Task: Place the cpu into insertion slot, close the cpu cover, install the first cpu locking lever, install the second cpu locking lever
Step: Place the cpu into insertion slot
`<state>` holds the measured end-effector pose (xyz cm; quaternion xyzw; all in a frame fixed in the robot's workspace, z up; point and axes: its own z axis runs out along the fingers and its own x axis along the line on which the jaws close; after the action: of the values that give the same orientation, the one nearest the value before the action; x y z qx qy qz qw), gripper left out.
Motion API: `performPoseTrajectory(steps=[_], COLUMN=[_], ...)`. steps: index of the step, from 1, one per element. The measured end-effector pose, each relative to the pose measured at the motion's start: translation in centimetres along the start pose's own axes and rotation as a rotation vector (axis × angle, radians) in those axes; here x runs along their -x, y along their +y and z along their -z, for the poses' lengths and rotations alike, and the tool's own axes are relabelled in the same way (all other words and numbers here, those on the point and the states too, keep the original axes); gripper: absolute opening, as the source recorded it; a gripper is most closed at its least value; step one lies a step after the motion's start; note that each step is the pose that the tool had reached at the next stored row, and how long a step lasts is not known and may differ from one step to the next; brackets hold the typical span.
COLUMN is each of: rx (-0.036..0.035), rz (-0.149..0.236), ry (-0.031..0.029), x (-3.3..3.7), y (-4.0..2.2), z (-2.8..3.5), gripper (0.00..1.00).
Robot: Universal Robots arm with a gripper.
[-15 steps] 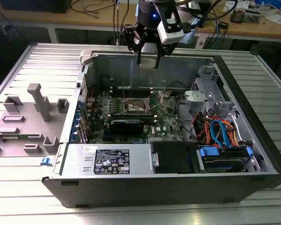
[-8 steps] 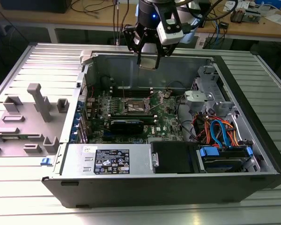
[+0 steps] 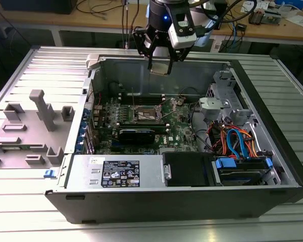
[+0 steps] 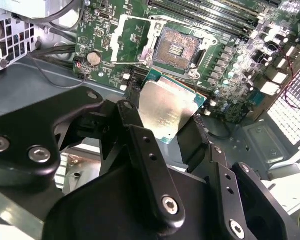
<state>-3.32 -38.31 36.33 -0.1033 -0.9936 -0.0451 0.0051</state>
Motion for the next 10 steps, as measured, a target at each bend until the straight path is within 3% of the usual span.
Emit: performPoseTrajectory(steps=[6,10], rx=[0.0006,0.0016], rz=[-0.027,-0.080], ry=[-0.0025,-0.0071], x=[0.00,0.01], y=[-0.02,-0.03], z=[-0.15,-0.29], gripper=[0.54,0.54])
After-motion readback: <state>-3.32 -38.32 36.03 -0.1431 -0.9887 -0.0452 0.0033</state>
